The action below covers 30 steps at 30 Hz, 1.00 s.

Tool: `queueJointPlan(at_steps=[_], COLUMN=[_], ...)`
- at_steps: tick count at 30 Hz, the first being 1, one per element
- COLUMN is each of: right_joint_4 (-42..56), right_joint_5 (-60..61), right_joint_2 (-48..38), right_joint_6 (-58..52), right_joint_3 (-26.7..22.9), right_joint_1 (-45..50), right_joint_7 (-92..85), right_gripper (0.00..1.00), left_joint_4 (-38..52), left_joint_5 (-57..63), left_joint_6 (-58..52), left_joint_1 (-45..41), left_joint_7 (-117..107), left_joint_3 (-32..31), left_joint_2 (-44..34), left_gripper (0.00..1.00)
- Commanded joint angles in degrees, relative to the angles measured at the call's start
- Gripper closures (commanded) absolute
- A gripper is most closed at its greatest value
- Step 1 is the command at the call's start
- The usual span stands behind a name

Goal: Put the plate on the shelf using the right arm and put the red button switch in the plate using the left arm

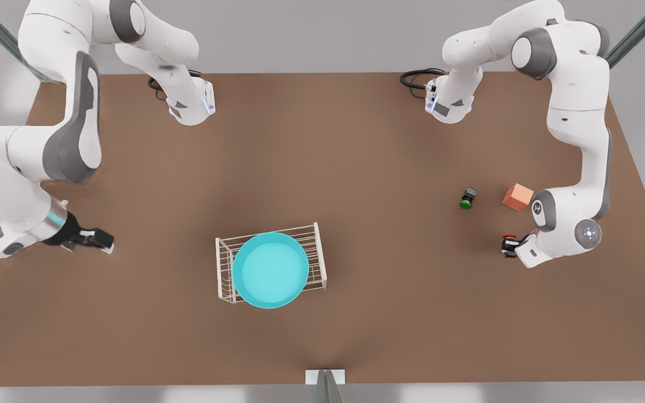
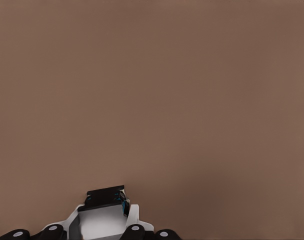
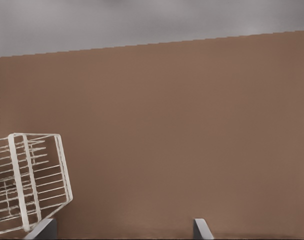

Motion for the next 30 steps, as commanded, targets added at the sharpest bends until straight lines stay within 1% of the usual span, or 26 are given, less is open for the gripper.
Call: queueJointPlan(at_steps=[1,2,3,5,9,12,14,17,19,21,23,26,30], right_joint_4=[0.39,0.57,0.74,0.92,0.39,0.31,0.31,0.31,0.31,0.31,0.31,0.31,0.39], right_joint_5=[-0.79,-0.52,-0.26,-0.08,-0.08,-0.08,-0.08,-0.08,-0.08,-0.08,-0.08,-0.17,-0.26], right_joint_2=[-2.89,-2.63,-2.71,-2.63,-0.87,-0.69,-0.69,-0.69,-0.69,-0.69,-0.69,-0.61,-0.43], right_joint_6=[-10.02,-10.11,-9.67,-9.32,-10.99,-12.04,-12.04,-12.04,-12.04,-12.04,-12.04,-12.04,-12.04], right_joint_3=[1.87,1.96,0.73,0.64,0.73,0.82,0.82,0.82,0.82,0.82,0.82,0.82,0.82], right_joint_1=[0.33,0.68,0.51,0.15,-1.25,-1.34,-1.34,-1.43,-1.43,-1.43,-1.34,-1.34,-1.43], right_joint_7=[-8.55,-8.28,-8.37,-8.11,-8.9,-9.07,-9.07,-9.07,-9.07,-9.16,-9.16,-9.16,-9.16], right_gripper=[0.0,0.0,0.0,0.0,0.0,0.0,0.0,0.0,0.0,0.0,0.0,0.0,0.0], left_joint_4=[0.62,3.79,5.72,6.95,11.88,12.85,16.01,16.89,17.33,20.31,23.66,24.01,24.44], left_joint_5=[-1.38,-1.38,-1.29,-1.29,-1.2,-0.85,-0.59,-0.41,-0.41,-0.5,-0.85,-1.02,-1.02], left_joint_6=[-3.14,-7.27,-9.21,-9.74,-15.19,-16.07,-18.53,-18.61,-18.53,-18.53,-16.42,-6.76,5.46], left_joint_1=[-0.05,-0.14,-0.14,-0.14,-0.14,-0.23,-0.41,-0.58,-3.91,-9.01,-12.18,-17.1,-21.5], left_joint_7=[-3.08,-6.6,-10.11,-15.47,-23.39,-29.71,-36.22,-45.71,-52.38,-60.82,-67.86,-79.55,-92.29], left_joint_3=[-2.07,-4.01,-5.85,-8.4,-12.88,-16.48,-20.0,-24.92,-25.37,-25.37,-25.54,-25.63,-25.63], left_joint_2=[-1.37,-1.46,-1.46,-1.46,-1.81,-1.81,-1.73,-1.73,-1.73,-1.11,0.29,1.44,3.02], left_gripper=[0.58,0.59,0.58,0.58,0.59,0.59,0.59,0.59,0.59,0.59,0.59,0.59,0.59])
